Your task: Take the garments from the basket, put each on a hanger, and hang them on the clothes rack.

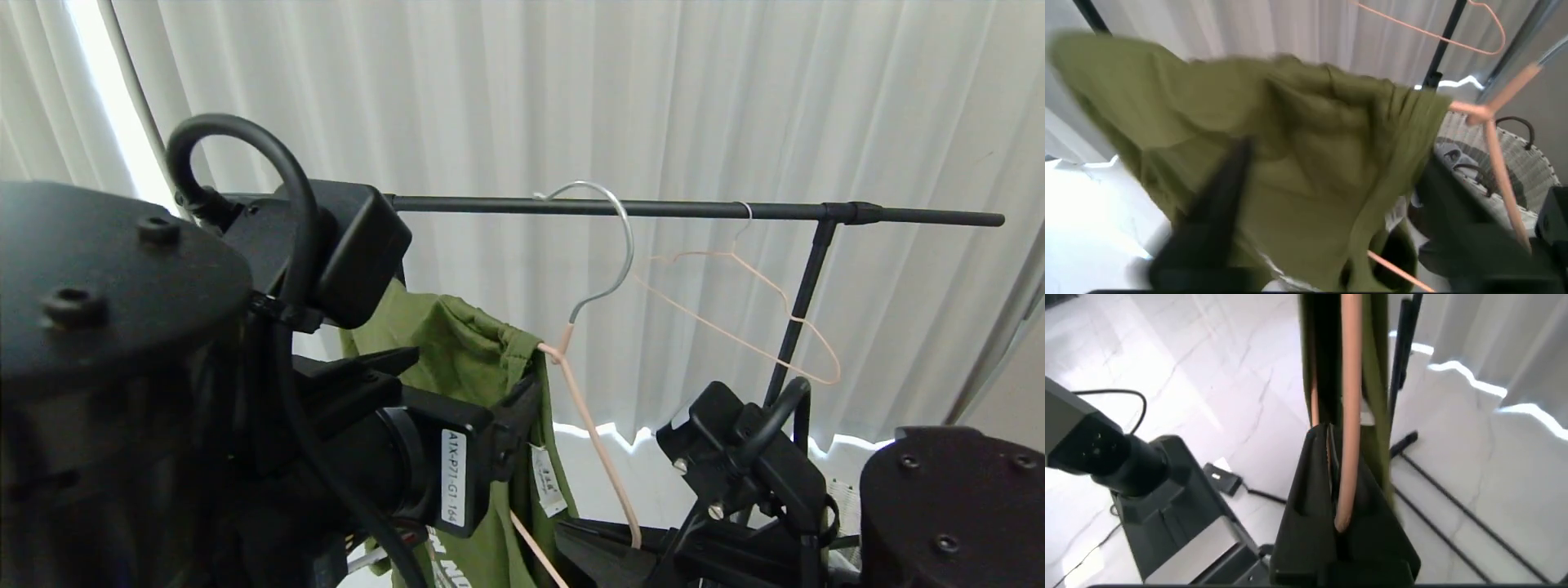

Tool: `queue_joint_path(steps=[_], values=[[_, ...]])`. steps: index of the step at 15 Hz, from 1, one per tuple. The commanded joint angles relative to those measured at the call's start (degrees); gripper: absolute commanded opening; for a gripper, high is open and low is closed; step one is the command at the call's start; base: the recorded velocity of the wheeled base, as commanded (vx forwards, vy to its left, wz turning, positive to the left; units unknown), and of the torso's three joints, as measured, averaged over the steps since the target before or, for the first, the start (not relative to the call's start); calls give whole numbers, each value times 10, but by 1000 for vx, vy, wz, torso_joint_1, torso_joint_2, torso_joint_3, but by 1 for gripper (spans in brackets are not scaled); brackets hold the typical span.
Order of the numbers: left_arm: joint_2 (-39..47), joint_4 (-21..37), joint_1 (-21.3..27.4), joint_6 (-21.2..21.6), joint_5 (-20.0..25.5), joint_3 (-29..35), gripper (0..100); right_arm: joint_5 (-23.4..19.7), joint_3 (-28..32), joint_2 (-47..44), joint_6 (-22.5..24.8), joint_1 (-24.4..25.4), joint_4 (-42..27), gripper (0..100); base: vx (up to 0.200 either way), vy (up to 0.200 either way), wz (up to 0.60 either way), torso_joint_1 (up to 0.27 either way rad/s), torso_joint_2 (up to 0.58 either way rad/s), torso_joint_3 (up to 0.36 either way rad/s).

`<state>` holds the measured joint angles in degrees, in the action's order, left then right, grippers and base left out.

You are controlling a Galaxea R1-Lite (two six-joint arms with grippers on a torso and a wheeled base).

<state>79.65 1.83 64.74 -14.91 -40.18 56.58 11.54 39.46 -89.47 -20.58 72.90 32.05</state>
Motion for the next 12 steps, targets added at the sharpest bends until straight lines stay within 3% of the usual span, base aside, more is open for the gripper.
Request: queue_joint_path(steps=[1,4,7,8,12], values=[[-11,0,7,0,-1,-3,100,0,-15,1,19,0,21,0,0,0,0,0,0,0],[-38,0,28,1,-1,-11,100,1,-66,8,43,-5,63,0,0,0,0,0,0,0],[-80,0,42,37,0,-52,100,-1,-91,26,57,-22,63,0,0,0,0,0,0,0],[-143,0,42,108,14,-109,100,-7,-128,48,105,-50,64,0,0,0,0,0,0,0],[-236,0,9,225,145,-190,100,-86,-206,93,171,-51,64,0,0,0,0,0,0,0]])
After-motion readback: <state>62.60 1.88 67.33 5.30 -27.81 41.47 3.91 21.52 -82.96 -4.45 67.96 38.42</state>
